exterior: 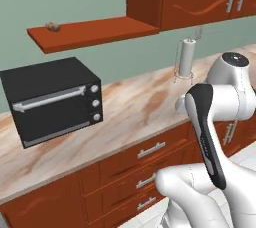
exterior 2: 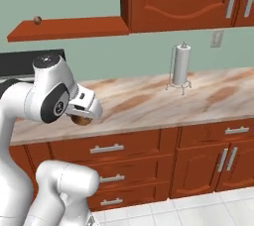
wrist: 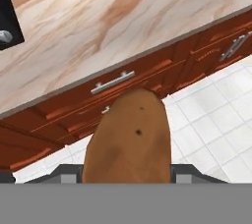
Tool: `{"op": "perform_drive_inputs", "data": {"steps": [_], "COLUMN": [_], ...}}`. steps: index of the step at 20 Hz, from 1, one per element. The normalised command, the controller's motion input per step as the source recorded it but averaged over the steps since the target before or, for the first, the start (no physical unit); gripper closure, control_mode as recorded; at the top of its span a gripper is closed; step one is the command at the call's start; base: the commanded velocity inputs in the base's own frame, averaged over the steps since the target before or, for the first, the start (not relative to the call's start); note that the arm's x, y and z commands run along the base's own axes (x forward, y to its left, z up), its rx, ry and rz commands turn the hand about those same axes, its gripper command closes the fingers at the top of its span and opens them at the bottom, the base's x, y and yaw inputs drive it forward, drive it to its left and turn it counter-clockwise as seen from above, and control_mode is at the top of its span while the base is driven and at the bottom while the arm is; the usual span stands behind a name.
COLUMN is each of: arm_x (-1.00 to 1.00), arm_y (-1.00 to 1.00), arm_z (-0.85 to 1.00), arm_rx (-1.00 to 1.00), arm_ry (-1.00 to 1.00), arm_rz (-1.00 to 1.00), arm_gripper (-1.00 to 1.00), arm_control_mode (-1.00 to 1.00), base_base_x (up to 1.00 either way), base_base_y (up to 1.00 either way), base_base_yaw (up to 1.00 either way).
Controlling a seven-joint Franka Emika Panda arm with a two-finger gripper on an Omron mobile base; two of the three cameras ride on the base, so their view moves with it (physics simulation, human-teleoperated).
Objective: Pick the potatos from the cabinet and place them in one bowl. Pick the tangerine from the sink and place it in the other bowl.
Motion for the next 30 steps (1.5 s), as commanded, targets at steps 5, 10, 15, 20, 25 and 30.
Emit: {"op": "perform_drive_inputs", "data": {"steps": [5, 10, 15, 20, 25, 30], "arm_x": [0.00, 0.00, 0.00, 0.00, 0.00, 0.00], "arm_y": [0.00, 0.00, 0.00, 0.00, 0.00, 0.00], "arm_z": [0.00, 0.00, 0.00, 0.00, 0.00, 0.00], "arm_rx": [0.00, 0.00, 0.00, 0.00, 0.00, 0.00], "arm_ry": [0.00, 0.00, 0.00, 0.00, 0.00, 0.00], "arm_rz": [0.00, 0.00, 0.00, 0.00, 0.00, 0.00], "arm_gripper": [1.00, 1.00, 1.00, 1.00, 1.00, 1.00], "arm_control_mode": [1.00, 1.00, 1.00, 1.00, 1.00, 1.00], "base_base_x": [0.16, -0.02, -0.10, -0.14, -0.02, -0.10], "base_base_y": [0.08, 0.52, 0.28, 0.01, 0.00, -0.06], "base_base_yaw": [-0.25, 0.49, 0.90, 0.96, 0.96, 0.92]}}
